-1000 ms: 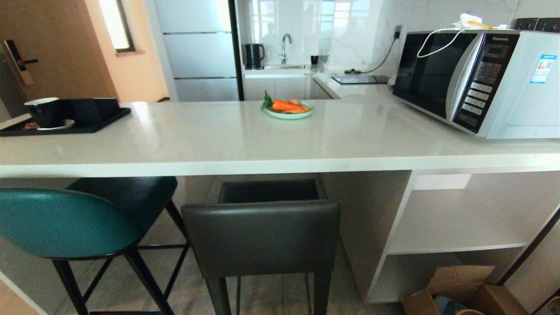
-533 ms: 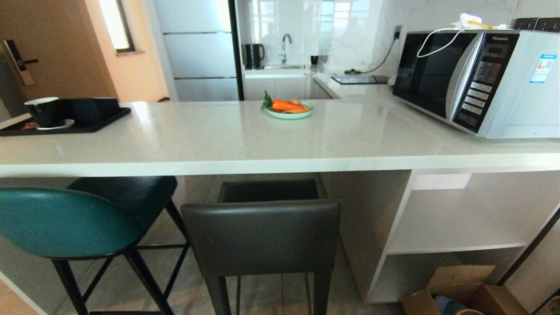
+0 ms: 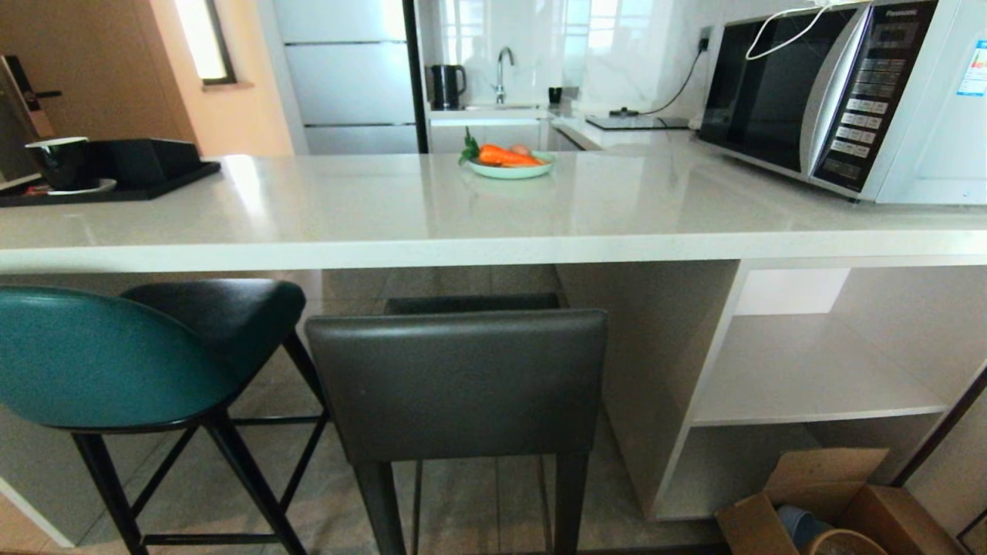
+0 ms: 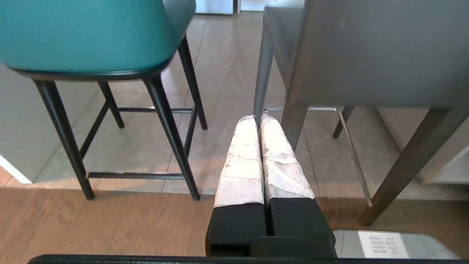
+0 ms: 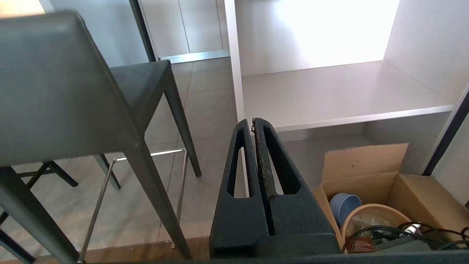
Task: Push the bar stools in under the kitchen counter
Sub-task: Pull the gray chair out from under the dining table
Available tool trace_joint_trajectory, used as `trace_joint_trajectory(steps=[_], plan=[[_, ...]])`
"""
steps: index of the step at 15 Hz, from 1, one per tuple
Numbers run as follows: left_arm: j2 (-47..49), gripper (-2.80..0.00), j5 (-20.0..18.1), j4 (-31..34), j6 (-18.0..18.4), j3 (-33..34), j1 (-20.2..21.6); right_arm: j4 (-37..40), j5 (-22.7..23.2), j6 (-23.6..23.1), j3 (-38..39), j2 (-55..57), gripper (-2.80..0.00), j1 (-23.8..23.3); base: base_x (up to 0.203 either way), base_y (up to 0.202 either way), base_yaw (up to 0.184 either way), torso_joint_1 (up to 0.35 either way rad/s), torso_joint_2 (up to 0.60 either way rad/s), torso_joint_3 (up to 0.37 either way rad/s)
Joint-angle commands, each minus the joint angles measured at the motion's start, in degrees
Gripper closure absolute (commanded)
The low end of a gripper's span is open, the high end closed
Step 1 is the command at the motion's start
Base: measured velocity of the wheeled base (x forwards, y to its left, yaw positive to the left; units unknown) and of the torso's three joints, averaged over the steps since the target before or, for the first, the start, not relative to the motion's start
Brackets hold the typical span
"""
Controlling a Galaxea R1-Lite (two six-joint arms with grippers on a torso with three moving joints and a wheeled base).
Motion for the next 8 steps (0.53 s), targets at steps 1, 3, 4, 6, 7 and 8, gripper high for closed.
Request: trace_joint_trajectory(steps=[1, 3, 4, 6, 7, 8], plan=[[0.06, 0.0, 0.04, 0.04, -0.03, -0.01, 0.0, 0.04, 0.0, 0.05, 1.58, -0.02, 0.0, 0.01, 0.0, 0.0, 0.0, -0.271, 0.5, 0.193], [0.06, 0.0, -0.04, 0.04, -0.03, -0.01, 0.0, -0.02, 0.0, -0.01, 1.58, -0.02, 0.0, 0.01, 0.0, 0.0, 0.0, -0.251, 0.34, 0.129], [0.06, 0.0, 0.04, 0.04, -0.03, -0.01, 0.0, 0.06, 0.0, -0.03, 1.58, -0.02, 0.0, 0.01, 0.0, 0.0, 0.0, -0.251, 0.35, 0.154], [0.06, 0.0, 0.04, 0.04, -0.03, -0.01, 0.0, -0.02, 0.0, -0.03, 1.58, -0.02, 0.0, 0.01, 0.0, 0.0, 0.0, -0.261, 0.31, 0.12], [0.06, 0.0, -0.05, 0.04, -0.03, -0.01, 0.0, 0.04, 0.0, 0.05, 1.58, -0.02, 0.0, 0.01, 0.0, 0.0, 0.0, -0.2, 0.35, 0.124], [0.06, 0.0, 0.04, 0.04, -0.03, -0.01, 0.0, -0.02, 0.0, 0.05, 1.58, -0.02, 0.0, 0.01, 0.0, 0.0, 0.0, -0.107, 0.27, 0.128]])
